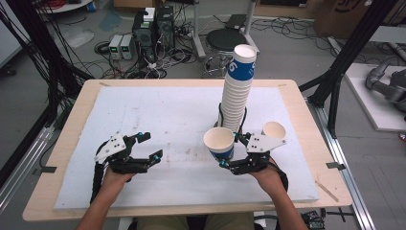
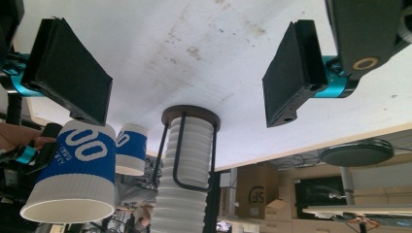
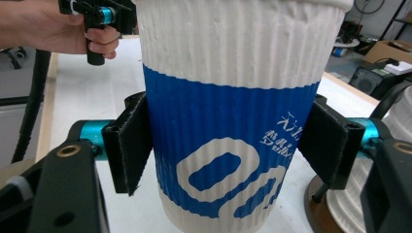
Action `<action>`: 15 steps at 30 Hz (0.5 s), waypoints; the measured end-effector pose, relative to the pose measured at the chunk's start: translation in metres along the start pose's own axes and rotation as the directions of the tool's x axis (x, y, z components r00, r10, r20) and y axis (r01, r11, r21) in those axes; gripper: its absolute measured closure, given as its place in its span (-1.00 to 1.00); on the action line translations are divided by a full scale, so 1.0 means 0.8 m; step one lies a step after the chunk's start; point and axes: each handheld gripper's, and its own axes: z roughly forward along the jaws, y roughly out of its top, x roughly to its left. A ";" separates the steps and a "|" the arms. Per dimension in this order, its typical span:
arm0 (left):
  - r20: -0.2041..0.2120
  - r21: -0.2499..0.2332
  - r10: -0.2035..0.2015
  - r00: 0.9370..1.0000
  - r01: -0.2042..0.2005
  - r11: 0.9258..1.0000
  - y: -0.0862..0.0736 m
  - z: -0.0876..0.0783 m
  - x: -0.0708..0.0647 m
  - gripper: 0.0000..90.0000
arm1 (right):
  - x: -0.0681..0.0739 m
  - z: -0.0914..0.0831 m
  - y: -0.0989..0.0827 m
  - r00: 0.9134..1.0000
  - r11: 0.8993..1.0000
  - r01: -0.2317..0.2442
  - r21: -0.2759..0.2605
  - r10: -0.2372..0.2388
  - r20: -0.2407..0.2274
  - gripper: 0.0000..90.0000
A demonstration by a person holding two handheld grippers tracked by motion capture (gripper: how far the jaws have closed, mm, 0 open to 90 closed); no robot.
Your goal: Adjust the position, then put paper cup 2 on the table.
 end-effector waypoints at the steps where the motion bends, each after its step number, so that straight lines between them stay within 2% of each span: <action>1: -0.002 0.002 -0.001 1.000 0.001 1.000 0.000 -0.001 0.001 -0.60 | 0.000 0.000 0.000 1.000 1.000 0.000 -0.002 0.000 0.001 -0.41; 5: -0.017 -0.002 0.000 1.000 0.000 1.000 0.000 -0.005 0.002 -0.60 | 0.000 0.000 -0.001 1.000 1.000 -0.004 -0.006 0.004 0.006 -0.41; 15: -0.022 0.010 0.000 1.000 0.000 1.000 -0.003 -0.007 0.006 -0.60 | 0.002 0.001 0.000 1.000 1.000 -0.010 -0.019 0.010 0.012 -0.41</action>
